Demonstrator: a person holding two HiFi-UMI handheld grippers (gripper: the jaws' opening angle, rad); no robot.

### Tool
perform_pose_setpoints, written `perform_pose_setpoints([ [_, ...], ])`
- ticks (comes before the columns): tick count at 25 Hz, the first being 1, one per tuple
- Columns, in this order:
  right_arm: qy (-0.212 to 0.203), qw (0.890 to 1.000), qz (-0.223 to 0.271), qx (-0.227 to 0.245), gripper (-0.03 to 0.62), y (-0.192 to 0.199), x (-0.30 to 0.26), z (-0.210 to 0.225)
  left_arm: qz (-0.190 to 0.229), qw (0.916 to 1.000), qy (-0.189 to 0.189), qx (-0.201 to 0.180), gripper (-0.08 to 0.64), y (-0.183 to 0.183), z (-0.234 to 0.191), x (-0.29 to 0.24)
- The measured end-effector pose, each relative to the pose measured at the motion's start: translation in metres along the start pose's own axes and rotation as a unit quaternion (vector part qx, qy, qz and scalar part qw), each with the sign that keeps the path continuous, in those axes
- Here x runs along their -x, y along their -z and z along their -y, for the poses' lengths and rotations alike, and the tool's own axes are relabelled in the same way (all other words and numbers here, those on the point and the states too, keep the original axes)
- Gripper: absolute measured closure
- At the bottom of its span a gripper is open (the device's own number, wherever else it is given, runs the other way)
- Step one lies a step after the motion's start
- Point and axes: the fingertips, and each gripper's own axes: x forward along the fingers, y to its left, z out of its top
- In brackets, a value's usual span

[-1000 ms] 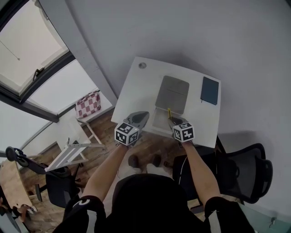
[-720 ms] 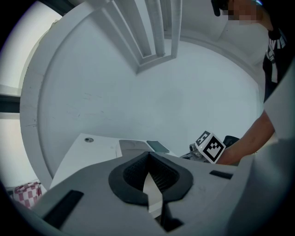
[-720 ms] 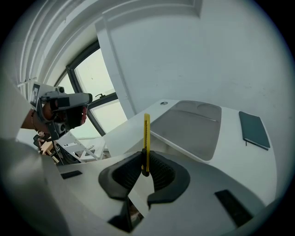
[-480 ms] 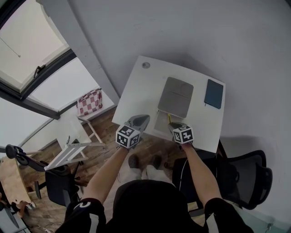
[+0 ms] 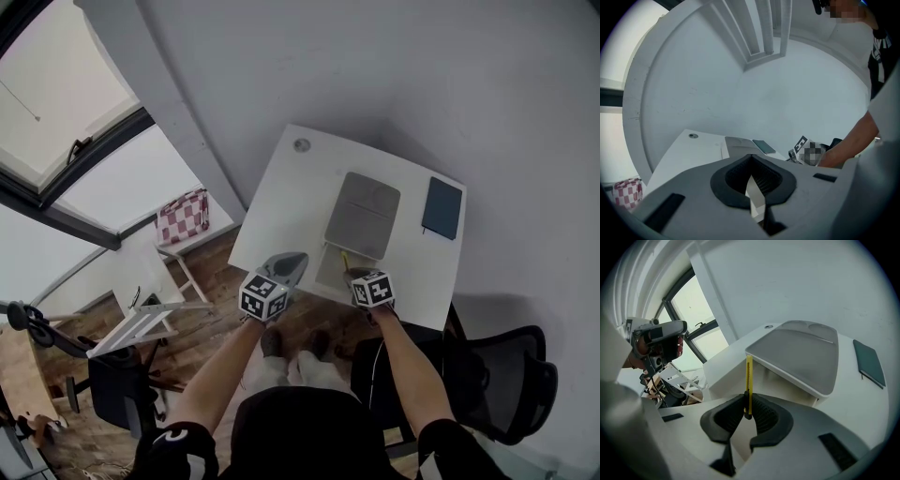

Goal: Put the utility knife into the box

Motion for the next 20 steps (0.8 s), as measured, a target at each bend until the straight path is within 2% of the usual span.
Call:
perform_pose_setpoints([
  [15,0.007,1.000,-0.004,-0.010,0.503,-0.006,-0.004,0.004,0.001,1.0000,0.004,0.007,0.535,-0.005,-0.009,-0.001],
  [20,0.012,1.000,0.013,-0.019,0.502,-0.012,0.005,0.003,0.004,1.0000,0.008,0.003,0.534,-0.011,-0.009,0.001],
])
